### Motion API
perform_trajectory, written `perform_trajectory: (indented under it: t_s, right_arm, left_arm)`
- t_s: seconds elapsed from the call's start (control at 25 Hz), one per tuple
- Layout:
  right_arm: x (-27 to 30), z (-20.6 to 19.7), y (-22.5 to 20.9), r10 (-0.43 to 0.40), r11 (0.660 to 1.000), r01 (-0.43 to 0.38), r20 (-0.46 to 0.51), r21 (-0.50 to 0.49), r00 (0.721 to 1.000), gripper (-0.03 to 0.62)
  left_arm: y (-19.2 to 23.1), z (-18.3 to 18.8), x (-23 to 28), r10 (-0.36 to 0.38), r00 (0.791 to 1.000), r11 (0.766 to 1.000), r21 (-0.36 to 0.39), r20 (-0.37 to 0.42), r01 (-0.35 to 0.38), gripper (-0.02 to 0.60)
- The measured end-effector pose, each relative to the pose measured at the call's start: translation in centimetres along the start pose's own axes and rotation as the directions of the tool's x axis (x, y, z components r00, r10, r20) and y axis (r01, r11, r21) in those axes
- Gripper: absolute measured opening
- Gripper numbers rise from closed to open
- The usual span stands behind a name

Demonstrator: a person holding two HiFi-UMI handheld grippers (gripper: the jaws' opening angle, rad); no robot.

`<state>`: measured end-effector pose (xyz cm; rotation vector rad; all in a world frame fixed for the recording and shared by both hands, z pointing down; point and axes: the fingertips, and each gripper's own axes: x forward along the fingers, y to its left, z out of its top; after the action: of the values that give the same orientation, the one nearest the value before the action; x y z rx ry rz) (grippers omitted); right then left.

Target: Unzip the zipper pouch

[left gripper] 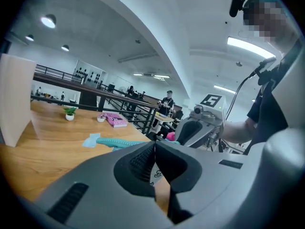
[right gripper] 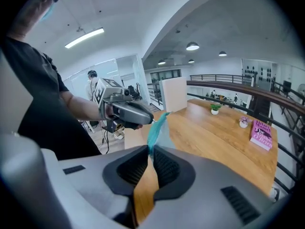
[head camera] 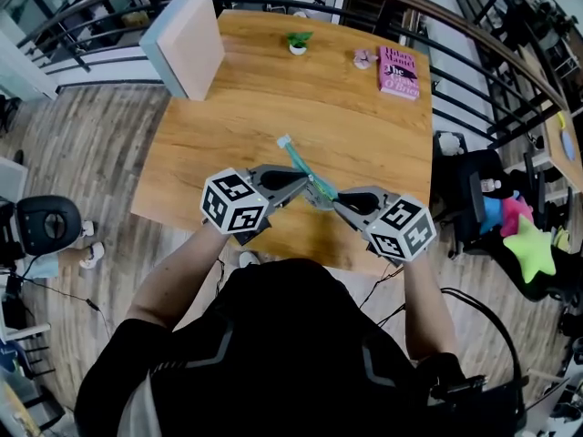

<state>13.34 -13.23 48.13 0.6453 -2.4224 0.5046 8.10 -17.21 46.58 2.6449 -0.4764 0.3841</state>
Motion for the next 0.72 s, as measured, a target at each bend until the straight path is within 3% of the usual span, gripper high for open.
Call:
perform_trajectory:
  t_s: [0.16,0.72]
  right_arm:
    - [0.3,0.0,-0.3,-0.005,1.0,0.005,0.007,0.01,1.0,0.046]
    - [-0.2,-1.8,-4.2,-0.073,0.992,0.071,0.02,0.103,0.997,0.048]
  left_arm:
    - [0.8,0.1,0.0,0.038,0.999,0.999,0.009,-0.006,-0.038,0.029]
    - [6.4,0.0,-2.5,0.195,0.981,0.979,-0.065,0.017,-0.194,0.029]
